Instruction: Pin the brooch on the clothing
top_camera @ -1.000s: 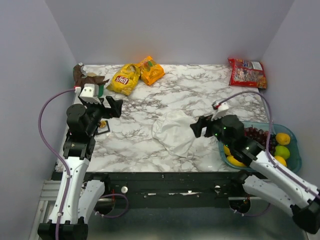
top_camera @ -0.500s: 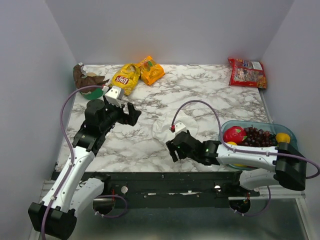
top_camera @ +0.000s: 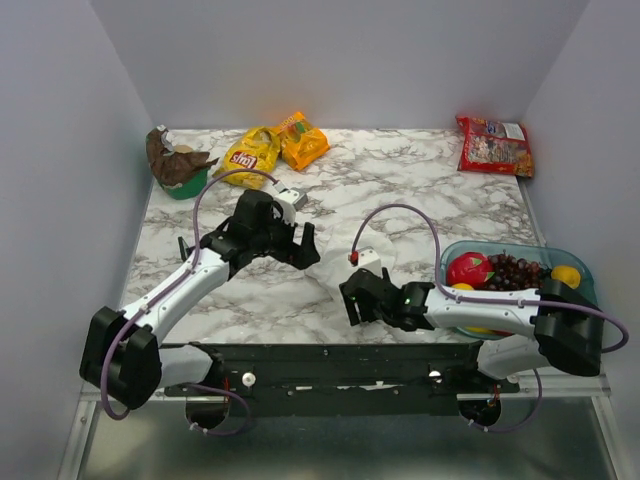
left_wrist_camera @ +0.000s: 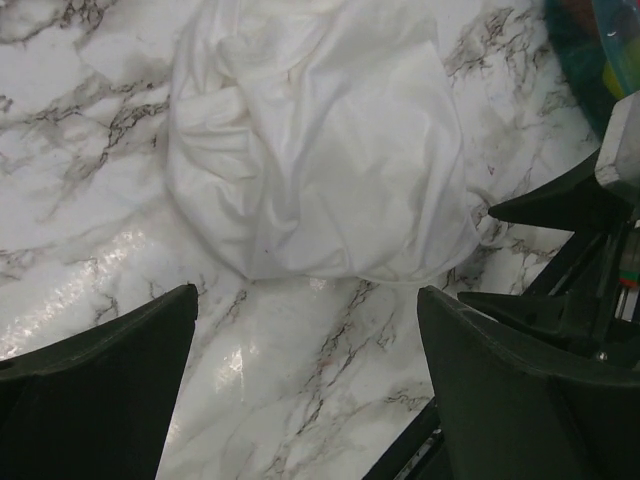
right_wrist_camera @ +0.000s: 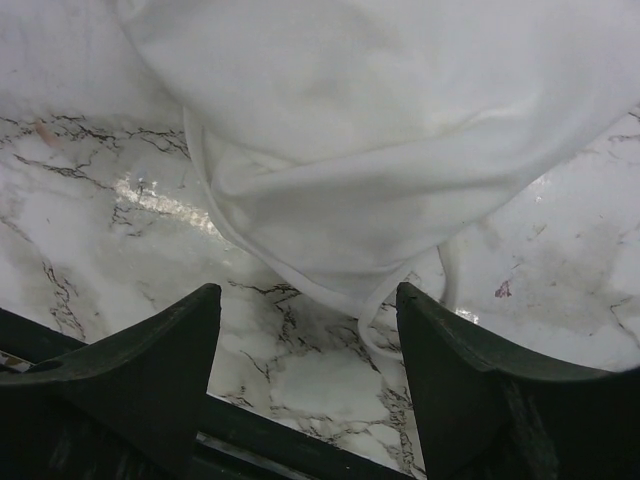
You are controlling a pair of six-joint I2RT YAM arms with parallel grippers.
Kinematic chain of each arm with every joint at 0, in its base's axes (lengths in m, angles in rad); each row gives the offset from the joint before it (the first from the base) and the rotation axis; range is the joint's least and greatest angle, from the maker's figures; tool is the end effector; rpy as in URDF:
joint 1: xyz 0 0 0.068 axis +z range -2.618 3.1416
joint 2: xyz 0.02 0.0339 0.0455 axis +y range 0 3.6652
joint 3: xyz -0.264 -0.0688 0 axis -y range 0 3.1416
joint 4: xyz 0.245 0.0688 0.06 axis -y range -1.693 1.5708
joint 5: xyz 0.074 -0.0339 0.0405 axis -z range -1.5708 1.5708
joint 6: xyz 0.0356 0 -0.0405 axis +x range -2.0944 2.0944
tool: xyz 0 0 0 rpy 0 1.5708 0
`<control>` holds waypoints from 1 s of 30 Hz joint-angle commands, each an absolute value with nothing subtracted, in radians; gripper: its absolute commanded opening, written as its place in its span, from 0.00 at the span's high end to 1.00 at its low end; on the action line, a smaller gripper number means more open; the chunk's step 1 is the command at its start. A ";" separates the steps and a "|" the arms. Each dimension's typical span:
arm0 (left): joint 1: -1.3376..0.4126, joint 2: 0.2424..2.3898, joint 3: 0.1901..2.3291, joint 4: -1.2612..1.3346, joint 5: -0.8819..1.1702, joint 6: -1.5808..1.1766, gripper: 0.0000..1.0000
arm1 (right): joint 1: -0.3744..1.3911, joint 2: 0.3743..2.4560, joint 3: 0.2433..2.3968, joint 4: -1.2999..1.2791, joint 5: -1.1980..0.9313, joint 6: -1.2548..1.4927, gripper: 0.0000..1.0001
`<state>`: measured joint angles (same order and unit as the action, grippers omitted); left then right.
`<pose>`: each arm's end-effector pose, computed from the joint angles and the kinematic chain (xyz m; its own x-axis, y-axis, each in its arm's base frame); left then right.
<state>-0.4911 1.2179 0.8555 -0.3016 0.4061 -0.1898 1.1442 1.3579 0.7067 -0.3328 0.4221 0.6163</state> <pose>0.2254 -0.1365 0.2647 -0.6672 0.1603 -0.7275 0.5923 0.7063 -0.3877 0.1185 0.2256 0.1821 -0.7069 -0.2811 -0.6490 -0.4019 0.9147 0.0417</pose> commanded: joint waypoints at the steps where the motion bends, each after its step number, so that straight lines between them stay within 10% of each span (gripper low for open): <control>1: -0.509 1.281 0.948 -0.316 0.413 -0.219 0.01 | 1.147 1.370 0.674 -0.341 0.456 0.681 0.22; 23: -0.644 1.609 1.147 -0.509 0.281 -0.141 0.01 | 1.147 1.420 0.653 -0.311 0.416 0.730 0.24; 30: -0.653 1.669 1.160 -0.532 0.290 -0.137 0.21 | 1.149 1.404 0.658 -0.302 0.414 0.755 0.25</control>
